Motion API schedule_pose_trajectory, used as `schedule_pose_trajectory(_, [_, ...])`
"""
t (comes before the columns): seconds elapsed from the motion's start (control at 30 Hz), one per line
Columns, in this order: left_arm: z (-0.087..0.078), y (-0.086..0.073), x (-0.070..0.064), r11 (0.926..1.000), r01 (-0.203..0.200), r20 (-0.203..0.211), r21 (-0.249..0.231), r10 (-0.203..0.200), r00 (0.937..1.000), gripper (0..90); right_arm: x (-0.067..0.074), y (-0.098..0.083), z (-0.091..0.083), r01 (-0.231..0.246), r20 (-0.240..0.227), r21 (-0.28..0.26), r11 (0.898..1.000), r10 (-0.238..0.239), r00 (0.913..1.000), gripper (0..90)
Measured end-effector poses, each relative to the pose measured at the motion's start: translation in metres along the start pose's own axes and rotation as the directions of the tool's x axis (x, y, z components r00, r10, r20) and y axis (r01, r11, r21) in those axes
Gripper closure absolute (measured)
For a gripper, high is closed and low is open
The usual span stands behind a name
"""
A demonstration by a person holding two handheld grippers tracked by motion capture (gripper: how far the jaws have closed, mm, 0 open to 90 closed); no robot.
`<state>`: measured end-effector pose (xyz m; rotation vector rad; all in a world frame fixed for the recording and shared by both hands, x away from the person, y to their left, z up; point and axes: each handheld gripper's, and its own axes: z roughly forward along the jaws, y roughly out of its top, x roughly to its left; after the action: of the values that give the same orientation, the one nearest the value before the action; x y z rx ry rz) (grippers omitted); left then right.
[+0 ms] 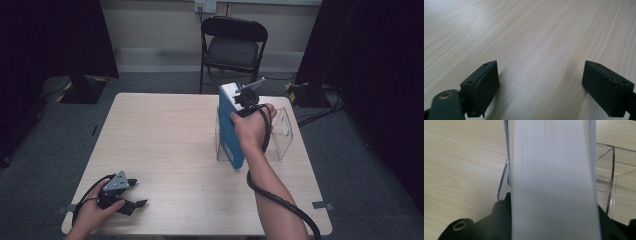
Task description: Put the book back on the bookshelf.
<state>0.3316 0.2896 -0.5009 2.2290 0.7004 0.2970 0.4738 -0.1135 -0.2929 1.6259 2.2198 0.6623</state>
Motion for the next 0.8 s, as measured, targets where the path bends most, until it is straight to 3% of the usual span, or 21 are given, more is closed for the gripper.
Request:
schedule_pose_trajectory(0.47, [-0.0002,-0.0002,0.0002,1.0000,-0.004,0.002,0.001,0.004,1.0000,13.7,0.0036,-0.0024,0.0075,0.039,0.003,-0.025,0.999,-0.039,0.9992,60.5])
schedule_pose_trajectory(0.67, [-0.0004,-0.0003,0.0003,1.0000,-0.005,0.002,0.001,0.005,1.0000,13.7,-0.0013,-0.0033,0.0057,0.006,-0.029,-0.050,0.999,-0.008,0.9996,56.6])
schedule_pose_trajectory(0.8, [-0.0004,-0.0003,0.0003,1.0000,-0.005,0.002,0.001,0.005,1.0000,13.7,-0.0052,-0.0020,0.0006,-0.001,-0.044,-0.086,0.996,-0.003,0.9990,48.4])
